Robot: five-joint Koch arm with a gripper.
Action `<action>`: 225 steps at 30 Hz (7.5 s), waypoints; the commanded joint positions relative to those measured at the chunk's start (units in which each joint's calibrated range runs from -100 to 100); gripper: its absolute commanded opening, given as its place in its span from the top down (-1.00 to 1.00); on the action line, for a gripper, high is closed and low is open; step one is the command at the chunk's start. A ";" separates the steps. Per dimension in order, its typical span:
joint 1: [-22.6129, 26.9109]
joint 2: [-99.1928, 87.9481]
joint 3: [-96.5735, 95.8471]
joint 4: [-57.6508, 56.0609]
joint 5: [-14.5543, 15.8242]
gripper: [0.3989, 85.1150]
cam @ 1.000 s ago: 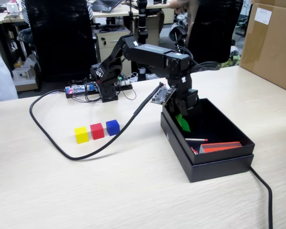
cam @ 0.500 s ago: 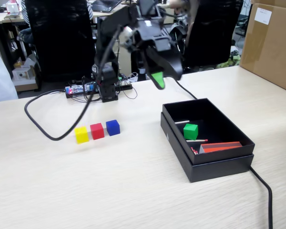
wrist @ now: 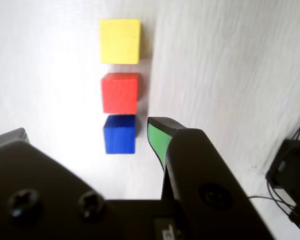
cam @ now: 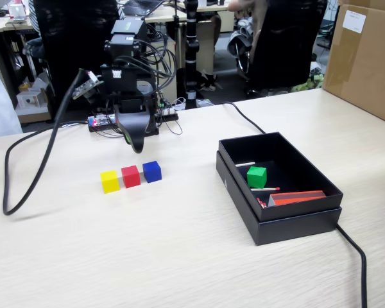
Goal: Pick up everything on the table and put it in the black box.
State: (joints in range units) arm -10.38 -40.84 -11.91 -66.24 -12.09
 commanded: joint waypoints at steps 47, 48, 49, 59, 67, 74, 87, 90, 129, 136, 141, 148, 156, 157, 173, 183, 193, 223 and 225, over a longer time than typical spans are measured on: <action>12.75 9.92 35.30 -0.07 7.57 0.84; 17.09 13.93 39.11 -0.07 10.21 0.84; 19.00 15.88 40.83 -0.07 11.28 0.84; 29.79 42.51 54.07 -0.07 15.58 0.83; 29.79 50.65 50.44 -0.15 15.34 0.83; 29.26 54.55 47.45 -0.33 15.34 0.43; 28.28 40.21 45.09 -1.28 15.29 0.08; 26.23 25.64 43.46 -1.36 14.31 0.08; -1.95 8.08 -6.31 7.97 -0.39 -0.11; -2.39 14.85 -5.49 9.52 -0.54 -0.01; -2.10 17.95 -5.04 12.20 -0.49 0.24; -2.05 19.44 -2.68 13.84 -0.20 0.74; -2.83 10.15 3.39 12.37 -0.73 0.82; -1.66 7.74 6.11 11.42 -0.44 0.82; 23.30 31.95 50.35 4.25 12.45 0.81; 26.03 48.59 50.53 4.25 15.87 0.79; 24.76 50.08 46.27 3.48 15.82 0.33; 7.42 -1.56 -3.86 -3.09 7.23 -0.12; 6.94 -1.33 -5.22 -3.00 6.69 -0.12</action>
State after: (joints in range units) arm -2.81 -39.94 -18.12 -69.34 -4.66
